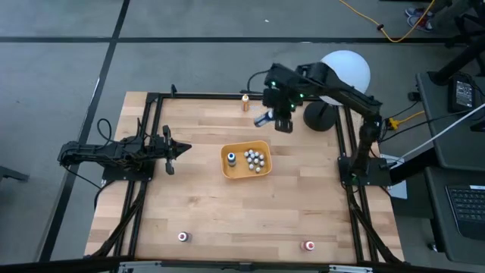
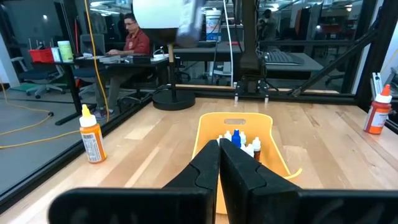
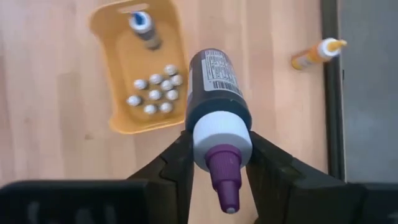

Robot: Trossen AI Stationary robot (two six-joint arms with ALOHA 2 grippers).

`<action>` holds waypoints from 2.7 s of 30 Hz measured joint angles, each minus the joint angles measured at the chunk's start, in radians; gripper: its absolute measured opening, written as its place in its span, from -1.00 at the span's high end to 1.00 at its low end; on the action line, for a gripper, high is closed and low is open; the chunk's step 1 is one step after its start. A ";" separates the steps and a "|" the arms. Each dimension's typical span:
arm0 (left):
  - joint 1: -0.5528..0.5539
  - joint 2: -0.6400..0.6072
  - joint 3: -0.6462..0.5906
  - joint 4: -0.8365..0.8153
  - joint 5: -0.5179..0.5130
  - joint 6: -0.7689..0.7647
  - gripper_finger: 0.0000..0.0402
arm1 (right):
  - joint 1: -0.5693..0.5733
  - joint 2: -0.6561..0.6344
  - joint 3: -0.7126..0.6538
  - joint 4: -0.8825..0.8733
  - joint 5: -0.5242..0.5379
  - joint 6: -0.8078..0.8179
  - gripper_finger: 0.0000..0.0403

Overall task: Pick & Place food coloring
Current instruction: Put the purple food coloring bottle into the yellow bin

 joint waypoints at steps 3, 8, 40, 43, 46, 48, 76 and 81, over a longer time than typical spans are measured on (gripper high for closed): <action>0.000 0.000 0.000 0.000 0.000 0.000 0.95 | 0.067 -0.028 0.000 -0.002 0.014 0.057 0.37; 0.000 0.000 0.000 0.000 0.000 0.000 0.97 | 0.192 -0.035 0.000 -0.001 0.017 0.198 0.37; 0.000 0.000 0.000 0.001 0.000 0.000 0.95 | 0.449 0.277 0.060 -0.002 0.173 0.026 0.37; 0.000 0.000 0.000 0.001 0.000 0.000 0.95 | 0.443 0.317 0.104 0.018 0.199 -0.022 0.37; 0.000 0.000 0.000 0.001 0.000 0.000 0.96 | 0.428 0.338 0.089 0.033 0.202 -0.047 0.37; 0.000 0.000 0.000 0.001 0.000 0.000 0.97 | 0.418 0.357 0.089 0.019 0.207 -0.057 0.37; 0.000 0.002 0.000 0.002 0.000 0.000 0.96 | 0.403 0.528 0.085 0.050 0.190 -0.162 0.37; 0.000 0.003 0.000 0.001 0.000 0.000 0.97 | 0.403 0.533 0.085 0.061 0.190 -0.191 0.37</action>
